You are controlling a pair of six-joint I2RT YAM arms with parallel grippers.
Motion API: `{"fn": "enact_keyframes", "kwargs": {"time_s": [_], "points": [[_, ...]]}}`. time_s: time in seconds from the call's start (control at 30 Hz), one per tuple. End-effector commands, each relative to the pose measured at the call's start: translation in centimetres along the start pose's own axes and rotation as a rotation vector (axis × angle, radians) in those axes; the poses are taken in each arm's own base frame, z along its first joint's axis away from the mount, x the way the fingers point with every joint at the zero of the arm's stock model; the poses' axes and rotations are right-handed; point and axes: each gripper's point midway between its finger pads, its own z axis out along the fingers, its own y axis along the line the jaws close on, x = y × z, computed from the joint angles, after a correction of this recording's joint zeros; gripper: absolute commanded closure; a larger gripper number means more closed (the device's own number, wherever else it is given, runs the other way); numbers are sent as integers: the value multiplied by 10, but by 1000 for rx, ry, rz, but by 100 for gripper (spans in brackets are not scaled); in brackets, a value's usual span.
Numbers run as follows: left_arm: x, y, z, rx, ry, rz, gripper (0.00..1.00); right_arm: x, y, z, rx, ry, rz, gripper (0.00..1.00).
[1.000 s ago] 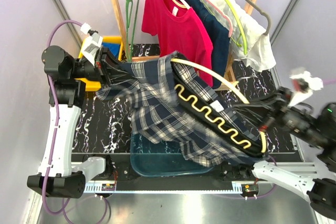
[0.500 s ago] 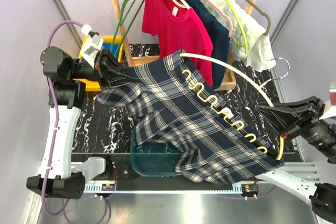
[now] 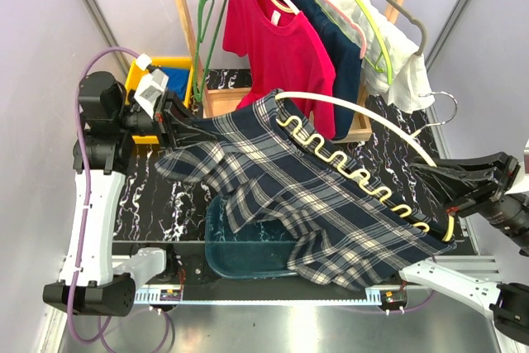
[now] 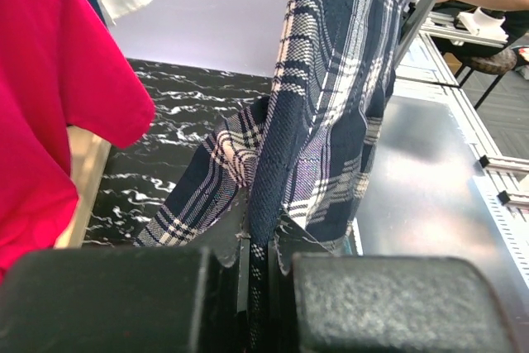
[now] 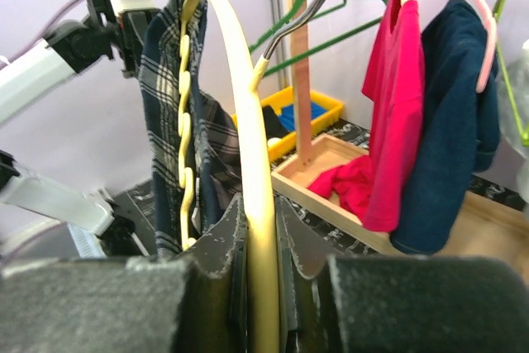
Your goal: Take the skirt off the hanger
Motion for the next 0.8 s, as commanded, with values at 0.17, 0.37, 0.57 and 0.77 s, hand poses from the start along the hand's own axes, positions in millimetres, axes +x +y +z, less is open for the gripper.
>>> {"fn": "enact_keyframes", "kwargs": {"time_s": [0.17,0.37,0.57,0.77], "points": [[-2,54,-8,-183,12,-5,100,-89,-49,-19,183,-349,127,100],[-19,23,51,-6,32,10,96,-8,1,105,112,-66,0,100],[-19,16,61,59,39,27,75,0,30,145,40,-52,9,68],[-29,15,65,72,29,54,81,8,40,166,28,-42,-2,77]]}}
